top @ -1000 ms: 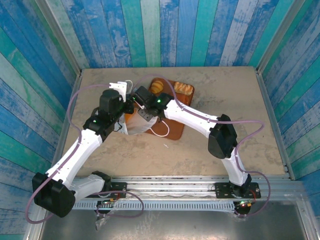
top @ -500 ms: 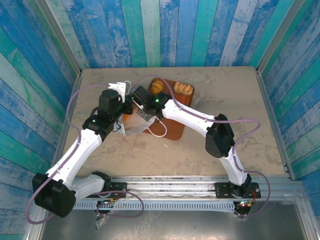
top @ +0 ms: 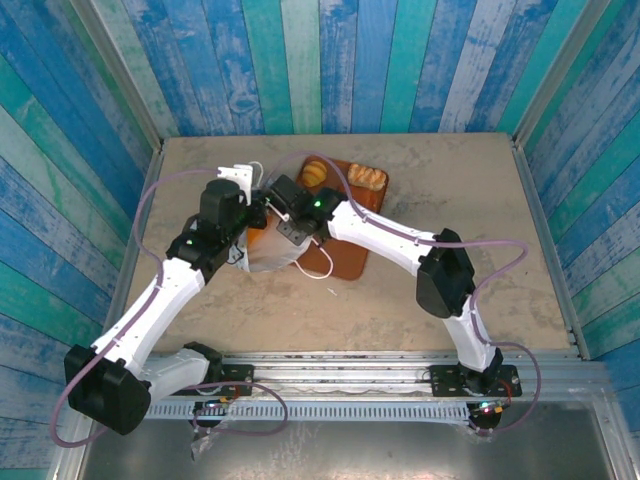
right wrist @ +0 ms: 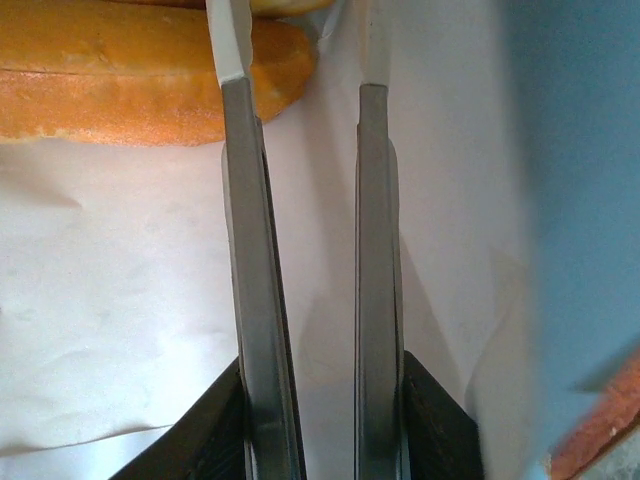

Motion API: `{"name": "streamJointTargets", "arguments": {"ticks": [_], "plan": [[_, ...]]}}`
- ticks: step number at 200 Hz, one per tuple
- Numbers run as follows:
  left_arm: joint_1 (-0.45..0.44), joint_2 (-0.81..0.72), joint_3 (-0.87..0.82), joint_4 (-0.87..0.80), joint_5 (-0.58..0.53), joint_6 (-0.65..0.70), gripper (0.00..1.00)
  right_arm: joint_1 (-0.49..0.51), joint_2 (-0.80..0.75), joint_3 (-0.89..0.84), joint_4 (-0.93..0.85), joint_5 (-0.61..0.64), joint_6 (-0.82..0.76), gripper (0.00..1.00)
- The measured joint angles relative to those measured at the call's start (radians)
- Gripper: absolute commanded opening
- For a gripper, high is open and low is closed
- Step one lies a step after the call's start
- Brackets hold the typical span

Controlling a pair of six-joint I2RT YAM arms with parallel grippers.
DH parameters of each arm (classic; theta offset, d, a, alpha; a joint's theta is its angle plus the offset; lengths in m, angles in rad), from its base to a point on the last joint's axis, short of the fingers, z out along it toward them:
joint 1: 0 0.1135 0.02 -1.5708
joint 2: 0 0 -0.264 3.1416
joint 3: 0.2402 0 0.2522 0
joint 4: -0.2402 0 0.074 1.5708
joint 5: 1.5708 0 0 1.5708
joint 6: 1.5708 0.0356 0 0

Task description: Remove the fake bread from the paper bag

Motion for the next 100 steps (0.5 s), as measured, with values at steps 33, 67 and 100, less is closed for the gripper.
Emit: {"name": "streamJointTargets", "arguments": {"ticks": [33,67,100], "plan": [[-0.004,0.013,0.034,0.003,-0.039,-0.029,0.04,0.014,-0.067,-0.074,-0.016,0.011,0.017,0.01],[-0.005,0.03,0.05,0.005,-0.075,-0.045,0.04,0.027,-0.138,-0.126,-0.023,0.016,0.036,0.01],[-0.005,0.031,0.05,0.01,-0.084,-0.049,0.04,0.031,-0.199,-0.148,-0.031,0.016,0.05,0.01]]}}
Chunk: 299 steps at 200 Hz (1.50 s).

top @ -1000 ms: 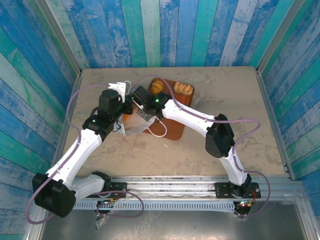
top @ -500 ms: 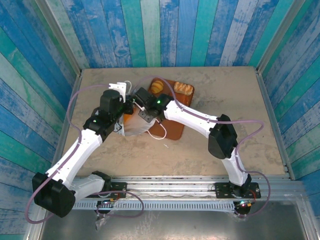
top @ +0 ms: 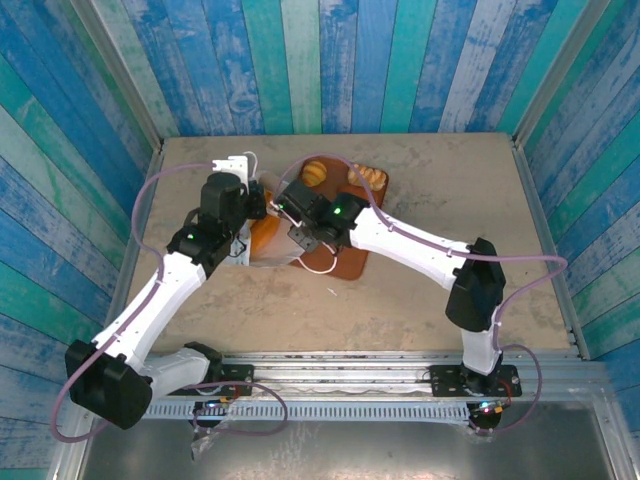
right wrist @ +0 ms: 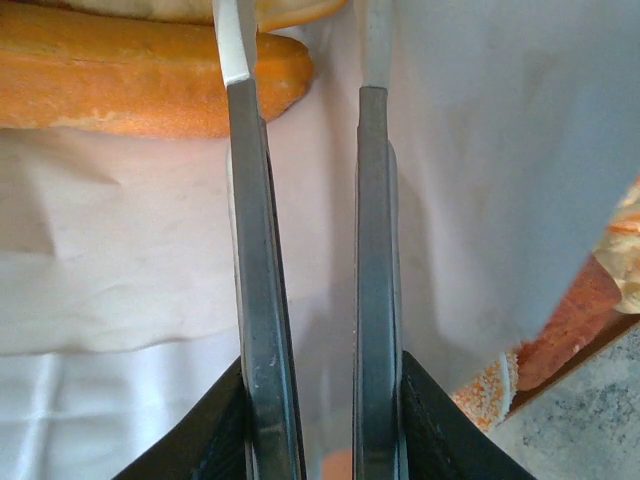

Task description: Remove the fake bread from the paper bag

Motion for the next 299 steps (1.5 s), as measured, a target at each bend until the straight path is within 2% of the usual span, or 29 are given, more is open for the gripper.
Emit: {"name": "streamJointTargets", "arguments": {"ticks": [74,193,299], "plan": [[0.0,0.004,0.0,0.006,-0.087,0.022,0.02,0.0,-0.102,-0.049,-0.032,0.007,0.024,0.01],[0.009,0.034,0.0,0.016,-0.169,0.04,0.02,0.005,-0.413,-0.195,-0.051,0.011,0.06,0.0],[0.01,0.033,0.0,-0.013,-0.187,0.076,0.01,0.005,-0.626,-0.228,-0.113,0.228,0.082,0.02]]}}
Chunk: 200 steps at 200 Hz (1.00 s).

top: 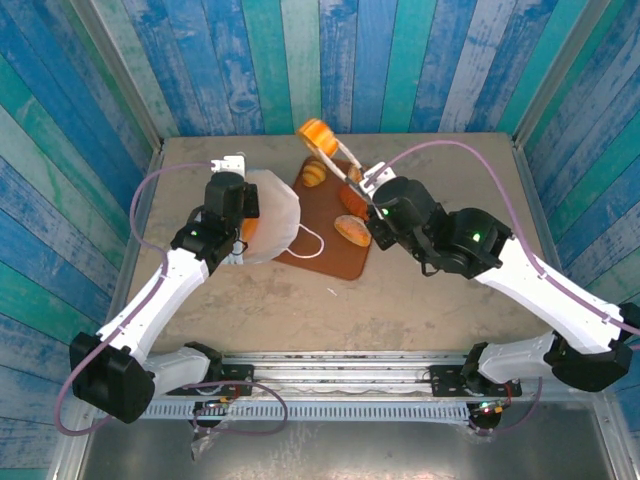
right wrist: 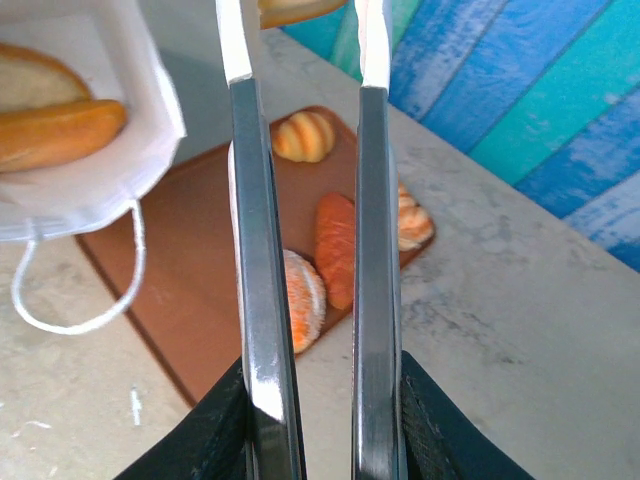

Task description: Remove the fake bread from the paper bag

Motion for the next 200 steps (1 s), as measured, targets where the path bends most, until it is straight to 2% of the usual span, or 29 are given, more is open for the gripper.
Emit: {"name": "streamJointTargets", "arguments": {"ticks": [57,108,200], "plan": [[0.0,-0.003,-0.003,0.003,0.0,0.002,0.01,-0.027,0.056,0.0,-0.067,0.072,0.03,0.06],[0.013,-0.015,-0.008,0.011,0.002,-0.002,0.01,-0.073,0.206,0.0,-0.1,0.063,0.04,0.11],[0.033,-0.031,-0.011,0.012,0.009,-0.018,0.02,-0.074,0.523,0.089,-0.125,0.07,0.02,0.15]]}}
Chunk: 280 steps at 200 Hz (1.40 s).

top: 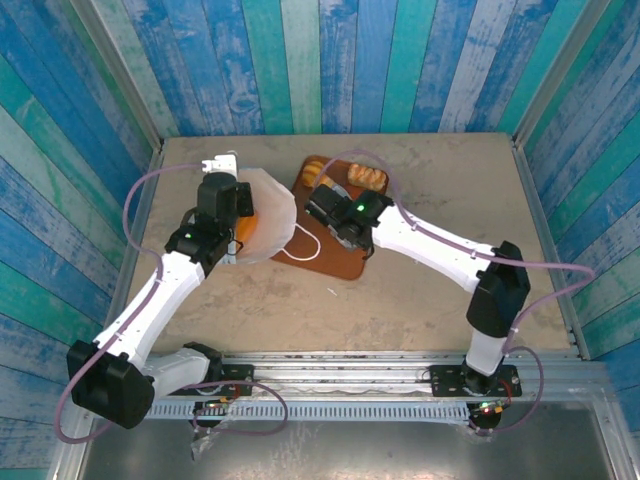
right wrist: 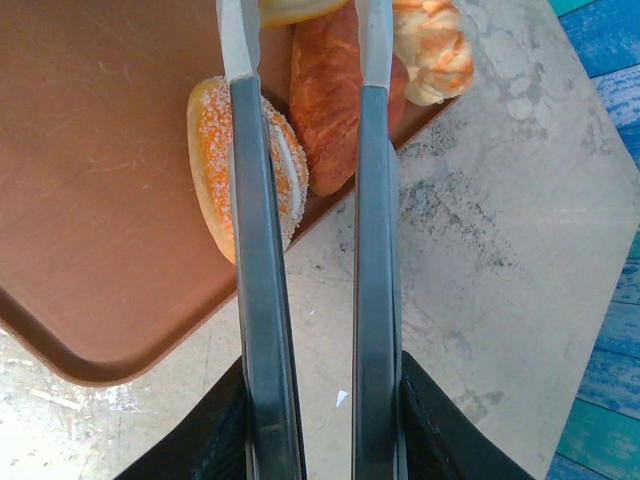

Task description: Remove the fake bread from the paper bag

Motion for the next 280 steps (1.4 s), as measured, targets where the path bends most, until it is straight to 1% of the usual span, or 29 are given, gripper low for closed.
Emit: {"name": "streamJointTargets", "arguments": {"ticks": [44,74,165,206,239,280], "plan": [[0.002,0.0,0.0,0.002,0.008,-0.003,0.02,0.0,0.075,0.043,-0.008,0.047,-0.023,0.17],[0.004,0.0,0.0,0.005,0.015,-0.003,0.02,0.0,0.116,0.063,-0.012,0.081,-0.037,0.2],[0.004,0.0,-0.002,0.007,0.03,-0.003,0.02,0.0,0.248,0.155,-0.007,0.163,-0.074,0.22],[0.004,0.0,-0.002,0.007,0.031,-0.003,0.02,0.0,0.279,0.161,-0.001,0.184,-0.082,0.28],[0.004,0.0,-0.002,0.007,0.033,-0.003,0.02,0.002,0.282,0.157,0.0,0.187,-0.086,0.37],[0.004,0.0,-0.002,0.007,0.034,-0.003,0.01,0.007,0.282,0.118,0.0,0.148,-0.109,0.44]]}}
